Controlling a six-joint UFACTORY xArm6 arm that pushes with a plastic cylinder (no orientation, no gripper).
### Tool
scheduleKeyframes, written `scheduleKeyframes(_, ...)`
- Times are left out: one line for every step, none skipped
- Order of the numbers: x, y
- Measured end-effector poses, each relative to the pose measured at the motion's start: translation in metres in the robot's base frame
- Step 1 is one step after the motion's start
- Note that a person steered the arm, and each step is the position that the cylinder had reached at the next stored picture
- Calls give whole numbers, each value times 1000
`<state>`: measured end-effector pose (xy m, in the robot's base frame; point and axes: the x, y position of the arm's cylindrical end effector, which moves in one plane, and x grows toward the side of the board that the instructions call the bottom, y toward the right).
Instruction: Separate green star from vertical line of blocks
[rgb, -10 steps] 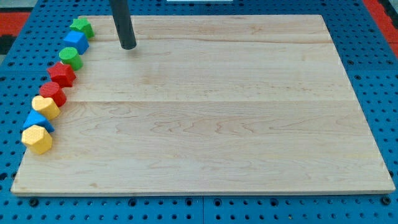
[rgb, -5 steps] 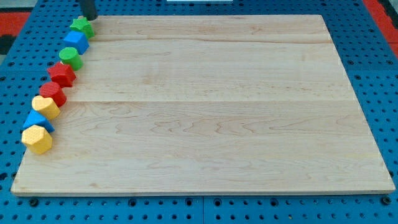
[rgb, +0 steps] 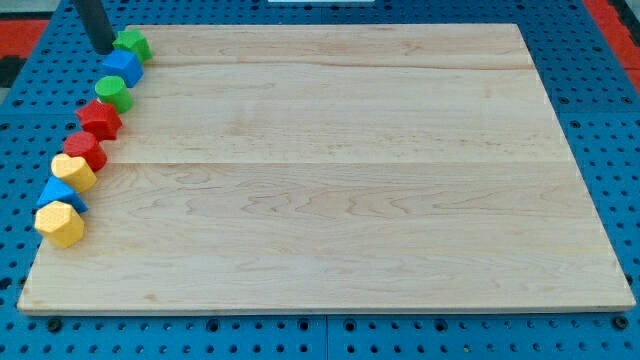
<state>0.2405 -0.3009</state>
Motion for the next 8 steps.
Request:
scheduleKeyframes(2,-4)
scheduleKeyframes(4,-4)
scheduleKeyframes(6,-4)
scheduleKeyframes(6,-4)
scheduleKeyframes(3,-4)
scheduleKeyframes(-10,6)
scheduleKeyframes(4,56)
scheduleKeyframes(9,134)
